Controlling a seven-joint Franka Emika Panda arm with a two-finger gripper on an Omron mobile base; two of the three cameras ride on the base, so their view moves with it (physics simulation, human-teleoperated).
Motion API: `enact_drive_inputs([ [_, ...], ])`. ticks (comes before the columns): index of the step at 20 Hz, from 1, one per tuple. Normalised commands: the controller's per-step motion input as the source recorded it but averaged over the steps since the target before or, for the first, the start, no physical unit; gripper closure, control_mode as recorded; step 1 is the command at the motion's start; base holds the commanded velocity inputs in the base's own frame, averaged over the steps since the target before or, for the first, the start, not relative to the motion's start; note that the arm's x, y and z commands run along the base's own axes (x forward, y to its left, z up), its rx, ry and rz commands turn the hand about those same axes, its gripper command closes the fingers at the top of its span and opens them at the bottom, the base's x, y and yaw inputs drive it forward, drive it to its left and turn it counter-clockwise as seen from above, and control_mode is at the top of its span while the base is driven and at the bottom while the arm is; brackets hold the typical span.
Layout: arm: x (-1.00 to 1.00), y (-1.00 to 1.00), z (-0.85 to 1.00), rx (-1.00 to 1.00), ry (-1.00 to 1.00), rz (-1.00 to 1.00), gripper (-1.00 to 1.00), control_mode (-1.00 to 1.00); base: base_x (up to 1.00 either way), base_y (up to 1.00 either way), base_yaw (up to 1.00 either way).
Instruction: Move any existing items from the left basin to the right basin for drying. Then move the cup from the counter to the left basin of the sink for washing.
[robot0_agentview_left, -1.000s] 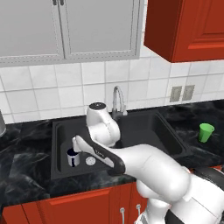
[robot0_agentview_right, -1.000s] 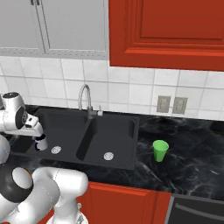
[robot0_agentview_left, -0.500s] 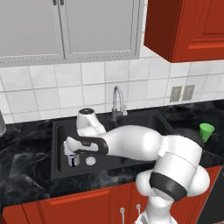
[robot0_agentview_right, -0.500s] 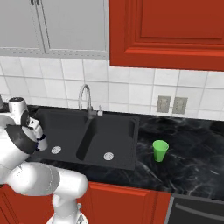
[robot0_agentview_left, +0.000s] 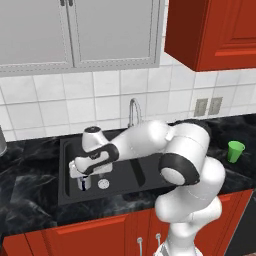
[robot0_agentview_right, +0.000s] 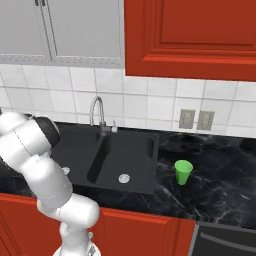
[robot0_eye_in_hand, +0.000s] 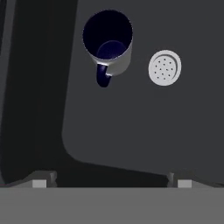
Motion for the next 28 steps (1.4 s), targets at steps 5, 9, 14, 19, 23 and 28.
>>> enact_drive_inputs([
  [5, 0.23, 0.00, -0.39, -0.02, 0.00, 0.00, -1.00, -1.00, 0.00, 0.00, 0.00],
  [9, 0.20, 0.00, -0.35, 0.00, 0.00, 0.00, -1.00, -1.00, 0.00, 0.00, 0.00],
  [14, 0.17, 0.00, -0.25, 0.00, 0.00, 0.00, -1.00, -1.00, 0.00, 0.00, 0.00],
  [19, 0.12, 0.05, -0.25, 0.00, 0.00, 0.00, -1.00, -1.00, 0.00, 0.00, 0.00],
  [23, 0.18, 0.08, -0.23, 0.00, 0.00, 0.00, -1.00, -1.00, 0.00, 0.00, 0.00],
  [28, 0.27, 0.13, -0.18, -0.01, 0.00, -0.03, -1.00, -1.00, 0.00, 0.00, 0.00],
])
